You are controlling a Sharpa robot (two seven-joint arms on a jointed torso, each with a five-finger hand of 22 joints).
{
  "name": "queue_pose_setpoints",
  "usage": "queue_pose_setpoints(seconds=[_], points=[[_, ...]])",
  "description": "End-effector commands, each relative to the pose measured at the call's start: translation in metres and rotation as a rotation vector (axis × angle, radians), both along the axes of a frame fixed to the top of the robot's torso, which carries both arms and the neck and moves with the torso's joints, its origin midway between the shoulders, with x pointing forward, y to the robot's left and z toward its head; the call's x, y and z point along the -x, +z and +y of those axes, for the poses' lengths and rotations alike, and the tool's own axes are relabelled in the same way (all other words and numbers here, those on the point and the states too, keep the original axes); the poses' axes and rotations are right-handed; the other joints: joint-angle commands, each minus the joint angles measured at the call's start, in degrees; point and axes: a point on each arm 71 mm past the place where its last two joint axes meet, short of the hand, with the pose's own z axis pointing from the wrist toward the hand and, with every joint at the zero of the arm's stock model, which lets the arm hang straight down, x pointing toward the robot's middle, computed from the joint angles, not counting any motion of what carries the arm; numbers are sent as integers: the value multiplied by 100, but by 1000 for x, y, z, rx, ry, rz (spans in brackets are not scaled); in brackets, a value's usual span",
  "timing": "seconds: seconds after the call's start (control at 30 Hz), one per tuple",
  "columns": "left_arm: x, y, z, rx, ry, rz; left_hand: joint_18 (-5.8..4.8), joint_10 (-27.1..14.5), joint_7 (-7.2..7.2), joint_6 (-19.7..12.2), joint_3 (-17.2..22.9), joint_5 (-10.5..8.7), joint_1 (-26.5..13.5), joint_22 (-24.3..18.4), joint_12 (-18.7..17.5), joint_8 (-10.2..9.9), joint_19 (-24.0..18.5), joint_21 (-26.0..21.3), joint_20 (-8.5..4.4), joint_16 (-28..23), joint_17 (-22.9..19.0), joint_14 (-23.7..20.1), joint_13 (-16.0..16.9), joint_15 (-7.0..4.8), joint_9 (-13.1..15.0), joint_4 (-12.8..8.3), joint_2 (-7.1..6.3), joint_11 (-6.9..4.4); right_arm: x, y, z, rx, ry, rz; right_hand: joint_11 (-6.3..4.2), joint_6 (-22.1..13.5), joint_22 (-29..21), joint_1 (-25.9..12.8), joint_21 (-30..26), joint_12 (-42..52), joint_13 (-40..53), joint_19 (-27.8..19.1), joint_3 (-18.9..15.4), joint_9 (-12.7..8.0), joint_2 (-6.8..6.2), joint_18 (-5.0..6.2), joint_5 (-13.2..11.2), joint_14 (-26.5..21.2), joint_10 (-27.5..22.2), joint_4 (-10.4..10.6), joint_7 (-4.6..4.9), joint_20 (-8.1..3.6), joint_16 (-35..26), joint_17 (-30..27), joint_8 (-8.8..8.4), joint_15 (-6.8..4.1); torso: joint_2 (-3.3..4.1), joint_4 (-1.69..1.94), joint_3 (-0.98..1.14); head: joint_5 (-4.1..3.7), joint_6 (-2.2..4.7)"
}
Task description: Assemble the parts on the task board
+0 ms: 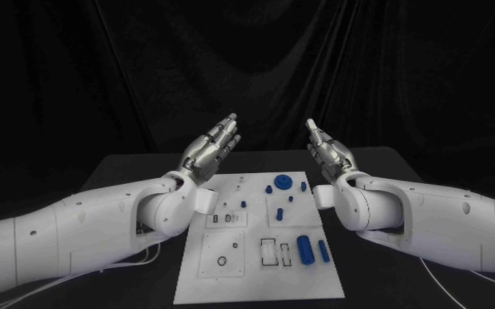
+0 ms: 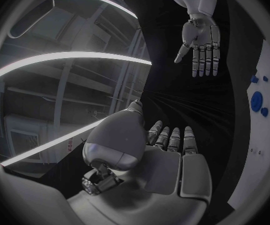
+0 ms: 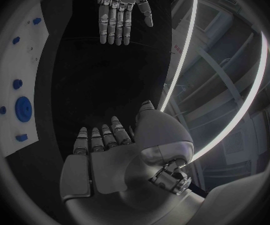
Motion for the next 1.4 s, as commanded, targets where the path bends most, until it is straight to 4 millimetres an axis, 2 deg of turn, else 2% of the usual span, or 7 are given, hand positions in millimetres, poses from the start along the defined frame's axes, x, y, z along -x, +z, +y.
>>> queue_pose_setpoints(seconds=[0.03, 0.2, 0.53, 0.77, 0.97, 1.2, 1.4], points=[[0, 7, 12, 150, -109, -46, -69, 23, -2, -18, -190, 122, 133, -19, -81, 53, 44, -53, 52, -55, -41, 67, -65, -316, 44, 132, 2, -57, -2, 2, -1, -39, 34, -10, 302, 171, -56, 208, -98, 169, 76, 11, -91, 86, -20, 167, 119, 52, -20, 2, 148, 297, -82, -48, 134, 12, -1, 4, -3, -35, -140], [3, 5, 24, 113, -157, -71, -33, 23, 50, -31, -183, 180, 281, -19, -81, 52, 44, -53, 235, -55, -41, 67, -65, -161, 43, 136, 79, 23, -5, 5, 0, -18, 61, -43, 698, 577, 81, 444, 113, 565, 136, 327, -50, 133, -206, 224, 377, 371, 124, 5, 278, 1368, 180, 67, 294, 1008, 2, -4, -5, -136, -167], [14, 8, 51, 27, -155, -110, -22, 23, 244, 307, -176, 567, 778, -19, -81, 97, 44, -53, 511, -55, -41, 67, -65, 104, 79, 114, 19, 250, -19, 42, -12, 158, 184, -223, 1238, 1153, 662, 1551, 1551, 1984, 272, 3558, 214, 192, -447, 25, 953, 3094, 850, -233, 546, 1543, 1734, 472, 618, 1478, -9, -39, -19, 25, -549], [23, 13, 65, -11, -139, -128, -25, 23, 323, 457, -152, 726, 944, -19, -81, 122, 44, -53, 591, -55, -41, 67, -65, 175, 94, 107, 6, 312, -31, 95, -14, 581, 309, -473, 1336, 1877, 923, 2495, 2383, 2988, 336, 5720, 351, 229, -568, 250, 1224, 5616, 2238, -638, 732, 1109, 2876, 837, 836, 795, 66, -31, -58, 83, -767], [26, 15, 69, -22, -131, -129, -23, 41, 349, 522, -141, 839, 1051, -19, -72, 131, 44, -53, 654, -55, -41, 67, -57, 228, 99, 105, -12, 337, -38, 121, 4, 1117, 497, -618, 948, 2778, 1444, 2812, 3368, 2863, 341, 7301, 607, 311, -641, 240, -31, 7270, 3449, -759, 670, 488, 4247, 1483, 1022, 167, 195, 11, -86, 180, -811], [29, 17, 69, -15, -137, -133, -24, 75, 390, 648, -86, 1028, 1215, -19, -54, 153, 44, -53, 747, -55, -41, 67, -43, 360, 113, 67, 1, 366, -53, 118, 29, 1583, 584, -710, 558, 3545, 2058, 3192, 4167, 2424, 360, 7536, 1131, 507, -915, 232, 160, 7636, 4195, -932, 185, 154, 4962, 2002, 1165, -167, 327, 44, -139, 197, -849], [30, 18, 71, -11, -139, -135, -22, 174, 404, 733, -50, 1119, 1322, -19, 12, 169, 44, -53, 779, -55, -41, 67, -3, 378, 122, 65, -7, 395, -61, 98, 38, 1689, 582, -719, 626, 3712, 3404, 3246, 5323, 2226, 398, 7672, 1635, 616, -1175, 89, 123, 7990, 4508, -951, 403, 129, 5967, 3358, 1054, -183, 531, 223, -233, 38, -729]])
